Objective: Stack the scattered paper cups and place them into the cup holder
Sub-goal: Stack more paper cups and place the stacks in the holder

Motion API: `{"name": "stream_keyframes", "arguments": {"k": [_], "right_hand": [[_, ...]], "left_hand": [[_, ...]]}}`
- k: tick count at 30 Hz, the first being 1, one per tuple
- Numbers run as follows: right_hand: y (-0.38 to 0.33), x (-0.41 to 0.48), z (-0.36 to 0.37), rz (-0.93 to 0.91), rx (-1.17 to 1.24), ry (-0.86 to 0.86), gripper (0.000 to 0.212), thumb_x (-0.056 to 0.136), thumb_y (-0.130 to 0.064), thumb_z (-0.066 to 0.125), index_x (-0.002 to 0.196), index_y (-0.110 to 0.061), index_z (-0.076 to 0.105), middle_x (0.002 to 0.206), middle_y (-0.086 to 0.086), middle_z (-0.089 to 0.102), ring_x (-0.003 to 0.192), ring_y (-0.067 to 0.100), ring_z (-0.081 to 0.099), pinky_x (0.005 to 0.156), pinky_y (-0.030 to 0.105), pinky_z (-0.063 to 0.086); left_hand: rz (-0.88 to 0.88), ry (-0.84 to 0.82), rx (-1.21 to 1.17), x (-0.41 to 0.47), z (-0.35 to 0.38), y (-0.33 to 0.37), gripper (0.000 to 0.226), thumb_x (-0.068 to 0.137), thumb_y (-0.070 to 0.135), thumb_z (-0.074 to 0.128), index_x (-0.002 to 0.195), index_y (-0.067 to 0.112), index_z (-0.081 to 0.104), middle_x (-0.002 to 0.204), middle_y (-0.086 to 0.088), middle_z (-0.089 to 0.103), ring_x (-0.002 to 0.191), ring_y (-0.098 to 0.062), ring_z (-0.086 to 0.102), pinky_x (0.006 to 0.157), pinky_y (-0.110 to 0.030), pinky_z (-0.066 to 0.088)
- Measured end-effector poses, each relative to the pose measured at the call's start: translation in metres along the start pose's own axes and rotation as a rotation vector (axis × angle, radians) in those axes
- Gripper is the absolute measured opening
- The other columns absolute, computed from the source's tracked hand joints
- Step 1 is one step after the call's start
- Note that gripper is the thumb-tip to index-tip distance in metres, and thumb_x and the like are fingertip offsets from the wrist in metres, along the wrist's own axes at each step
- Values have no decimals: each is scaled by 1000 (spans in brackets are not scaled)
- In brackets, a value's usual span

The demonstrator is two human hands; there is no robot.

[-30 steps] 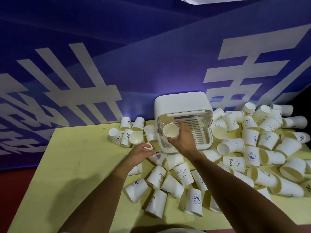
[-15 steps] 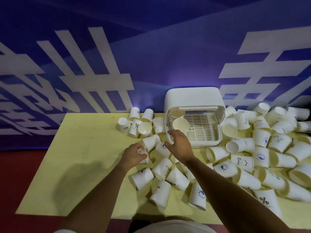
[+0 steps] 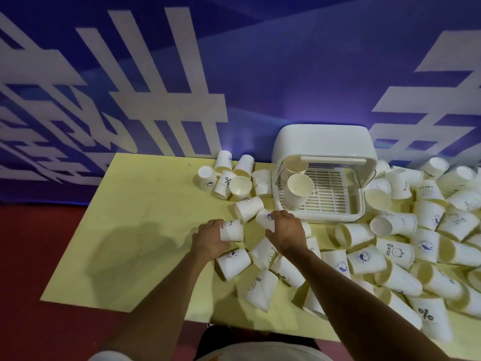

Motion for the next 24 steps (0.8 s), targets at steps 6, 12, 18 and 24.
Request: {"name": "stream_keyframes", "arguments": {"k": [6,12,18,24], "right_hand": [[-15,9,7,-75,16,-7,50,86,-30,63,133,-13,54,125,8,60,112,28,56,97,38,44],[-36,24,13,-203,-29,25,58,79,-20,69,134,-8,55,133,13,58,120,33,54,102,41,43],[-49,43,24,-233,-32,23,65,73,-9,70,136,-8,54,134,16,57,121,37,53,102,45,43],[-54,56,31,-210,-97,5,62,84,-8,56,145,-17,47,143,14,49,128,34,45,105,45,39]], "left_hand": [[27,-9,4,9,6,0,76,81,31,67,149,26,34,150,5,41,138,-24,35,109,-40,33],[29,30,-39,13,12,-10,69,86,23,60,150,30,34,149,6,44,135,-25,37,108,-40,37],[33,24,-107,18,14,-27,67,84,36,65,146,28,40,146,5,46,134,-26,36,103,-39,35],[77,-6,-136,28,15,-25,74,81,45,71,147,30,40,147,5,46,137,-23,35,107,-40,32]]}}
Point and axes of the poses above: each hand's wrist, its own x-axis towards the middle knuckle, its own z-axis out of the palm, y = z × x, the point moved 7 cm from there along x, towards the middle knuckle
